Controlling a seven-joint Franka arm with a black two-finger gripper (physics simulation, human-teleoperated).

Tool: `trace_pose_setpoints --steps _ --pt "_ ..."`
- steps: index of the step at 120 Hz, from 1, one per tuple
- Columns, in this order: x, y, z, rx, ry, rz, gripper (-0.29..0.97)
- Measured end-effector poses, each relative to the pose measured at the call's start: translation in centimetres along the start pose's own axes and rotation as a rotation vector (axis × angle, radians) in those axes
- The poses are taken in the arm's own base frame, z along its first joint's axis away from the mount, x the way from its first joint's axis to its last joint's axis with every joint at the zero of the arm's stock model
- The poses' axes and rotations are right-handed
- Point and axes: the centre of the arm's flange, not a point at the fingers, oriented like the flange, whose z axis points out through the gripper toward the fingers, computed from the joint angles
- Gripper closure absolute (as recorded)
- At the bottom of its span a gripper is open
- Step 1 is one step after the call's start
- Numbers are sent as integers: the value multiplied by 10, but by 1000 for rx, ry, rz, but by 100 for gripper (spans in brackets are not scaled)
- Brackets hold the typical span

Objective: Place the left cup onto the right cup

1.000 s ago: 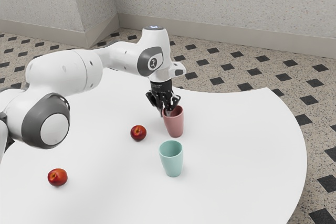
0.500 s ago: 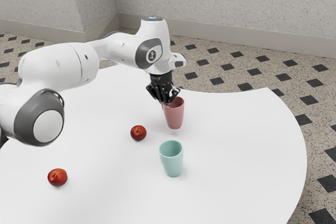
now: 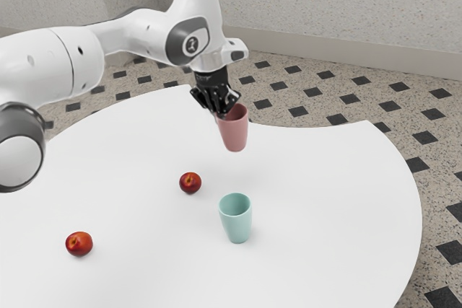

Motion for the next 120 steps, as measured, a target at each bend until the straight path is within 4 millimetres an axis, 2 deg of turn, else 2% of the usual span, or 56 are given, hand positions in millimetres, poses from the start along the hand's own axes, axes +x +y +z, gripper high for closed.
trace_pose_setpoints --steps 13,24,43,62,71,91,120 --pt "-8 8 -21 5 28 6 78" --pt "-13 27 -32 -4 45 22 78" --pt "-22 69 -40 -11 61 67 78" --pt "-29 95 -42 -14 66 82 78" --pt "-33 98 -39 -5 59 76 78" --pt "-67 99 -38 19 42 62 78" --pt "-105 93 -60 31 83 27 78"
